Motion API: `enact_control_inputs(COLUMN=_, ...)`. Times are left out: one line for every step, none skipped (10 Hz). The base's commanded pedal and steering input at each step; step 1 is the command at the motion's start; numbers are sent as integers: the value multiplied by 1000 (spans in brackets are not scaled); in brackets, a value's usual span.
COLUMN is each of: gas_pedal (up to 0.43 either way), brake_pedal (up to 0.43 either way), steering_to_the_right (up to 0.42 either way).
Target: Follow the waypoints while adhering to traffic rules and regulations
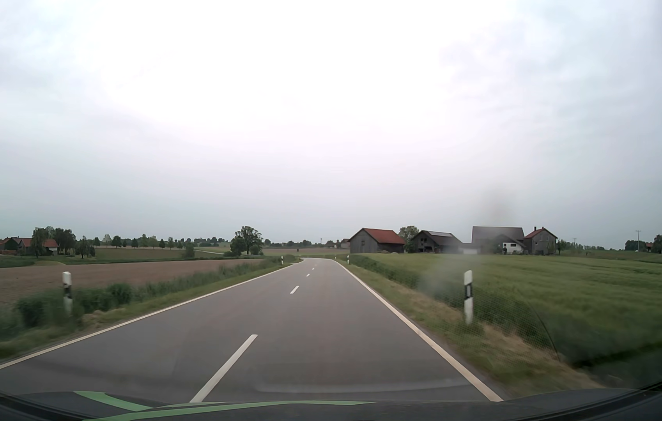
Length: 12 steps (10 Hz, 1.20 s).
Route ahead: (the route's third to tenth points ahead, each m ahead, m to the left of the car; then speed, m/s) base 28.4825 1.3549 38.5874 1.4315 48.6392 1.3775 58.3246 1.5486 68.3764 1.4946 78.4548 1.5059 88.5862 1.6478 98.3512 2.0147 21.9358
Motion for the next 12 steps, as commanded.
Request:
enact_control_inputs(gas_pedal=98, brake_pedal=0, steering_to_the_right=0)
enact_control_inputs(gas_pedal=98, brake_pedal=0, steering_to_the_right=0)
enact_control_inputs(gas_pedal=87, brake_pedal=0, steering_to_the_right=0)
enact_control_inputs(gas_pedal=87, brake_pedal=0, steering_to_the_right=0)
enact_control_inputs(gas_pedal=87, brake_pedal=0, steering_to_the_right=0)
enact_control_inputs(gas_pedal=87, brake_pedal=0, steering_to_the_right=0)
enact_control_inputs(gas_pedal=79, brake_pedal=0, steering_to_the_right=0)
enact_control_inputs(gas_pedal=79, brake_pedal=0, steering_to_the_right=0)
enact_control_inputs(gas_pedal=67, brake_pedal=0, steering_to_the_right=0)
enact_control_inputs(gas_pedal=67, brake_pedal=0, steering_to_the_right=0)
enact_control_inputs(gas_pedal=28, brake_pedal=0, steering_to_the_right=0)
enact_control_inputs(gas_pedal=0, brake_pedal=0, steering_to_the_right=0)
